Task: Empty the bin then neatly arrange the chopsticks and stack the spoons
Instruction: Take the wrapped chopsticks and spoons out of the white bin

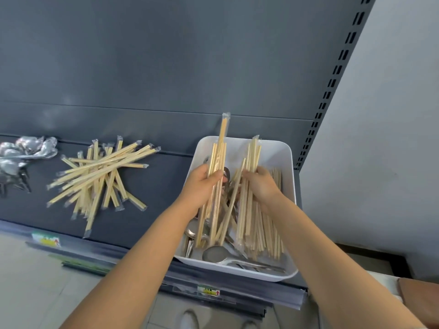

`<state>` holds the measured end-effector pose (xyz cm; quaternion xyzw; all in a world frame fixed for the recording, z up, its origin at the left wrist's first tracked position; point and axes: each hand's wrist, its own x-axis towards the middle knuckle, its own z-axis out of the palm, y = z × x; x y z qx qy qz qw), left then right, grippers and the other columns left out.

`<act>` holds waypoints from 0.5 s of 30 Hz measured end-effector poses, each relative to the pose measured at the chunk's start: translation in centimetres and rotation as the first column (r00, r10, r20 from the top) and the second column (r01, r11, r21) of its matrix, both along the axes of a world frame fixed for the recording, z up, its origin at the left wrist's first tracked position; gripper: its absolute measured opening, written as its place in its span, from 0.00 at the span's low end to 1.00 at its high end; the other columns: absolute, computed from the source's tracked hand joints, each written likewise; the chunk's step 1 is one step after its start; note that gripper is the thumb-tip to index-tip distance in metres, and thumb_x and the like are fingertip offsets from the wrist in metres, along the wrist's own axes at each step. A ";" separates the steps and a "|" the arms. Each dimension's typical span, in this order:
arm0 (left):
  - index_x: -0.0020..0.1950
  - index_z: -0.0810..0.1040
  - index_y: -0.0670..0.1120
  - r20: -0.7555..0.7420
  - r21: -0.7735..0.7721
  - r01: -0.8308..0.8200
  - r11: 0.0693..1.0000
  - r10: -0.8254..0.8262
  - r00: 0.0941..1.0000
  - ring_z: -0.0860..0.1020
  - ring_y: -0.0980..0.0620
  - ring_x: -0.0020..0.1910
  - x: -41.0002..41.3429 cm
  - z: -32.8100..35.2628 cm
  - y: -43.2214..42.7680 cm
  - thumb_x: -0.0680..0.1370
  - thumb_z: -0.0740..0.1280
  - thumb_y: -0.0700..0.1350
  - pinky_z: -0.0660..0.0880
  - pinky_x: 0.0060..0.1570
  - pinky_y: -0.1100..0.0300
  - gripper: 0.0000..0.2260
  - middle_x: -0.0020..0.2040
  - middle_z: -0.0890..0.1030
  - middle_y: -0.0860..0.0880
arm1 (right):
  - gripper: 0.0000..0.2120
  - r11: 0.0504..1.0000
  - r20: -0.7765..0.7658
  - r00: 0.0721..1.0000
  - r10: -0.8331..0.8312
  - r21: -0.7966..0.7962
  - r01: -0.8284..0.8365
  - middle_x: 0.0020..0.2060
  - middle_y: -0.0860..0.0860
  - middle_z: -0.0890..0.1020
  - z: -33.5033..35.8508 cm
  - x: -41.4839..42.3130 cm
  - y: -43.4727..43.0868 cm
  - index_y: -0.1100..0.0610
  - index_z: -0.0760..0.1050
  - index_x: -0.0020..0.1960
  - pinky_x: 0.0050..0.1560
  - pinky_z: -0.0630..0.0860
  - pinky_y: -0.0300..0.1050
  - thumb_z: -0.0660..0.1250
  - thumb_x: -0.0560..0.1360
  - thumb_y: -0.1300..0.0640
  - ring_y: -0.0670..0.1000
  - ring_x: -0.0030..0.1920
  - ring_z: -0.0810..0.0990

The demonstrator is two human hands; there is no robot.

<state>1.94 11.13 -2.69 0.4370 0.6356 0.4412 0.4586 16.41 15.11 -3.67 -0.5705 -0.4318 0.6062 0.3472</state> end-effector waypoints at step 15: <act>0.55 0.78 0.41 0.156 -0.057 -0.070 0.996 0.078 0.985 0.76 0.53 0.33 -0.6 0.7 -0.6 0.80 0.65 0.44 0.77 0.37 0.60 0.08 0.47 0.82 0.47 | 0.24 0.950 0.447 0.894 -0.014 0.285 -0.128 0.73 0.56 0.62 0.3 -1.4 -1.7 0.60 0.63 0.73 0.61 0.64 0.40 0.60 0.78 0.62 0.54 0.72 0.63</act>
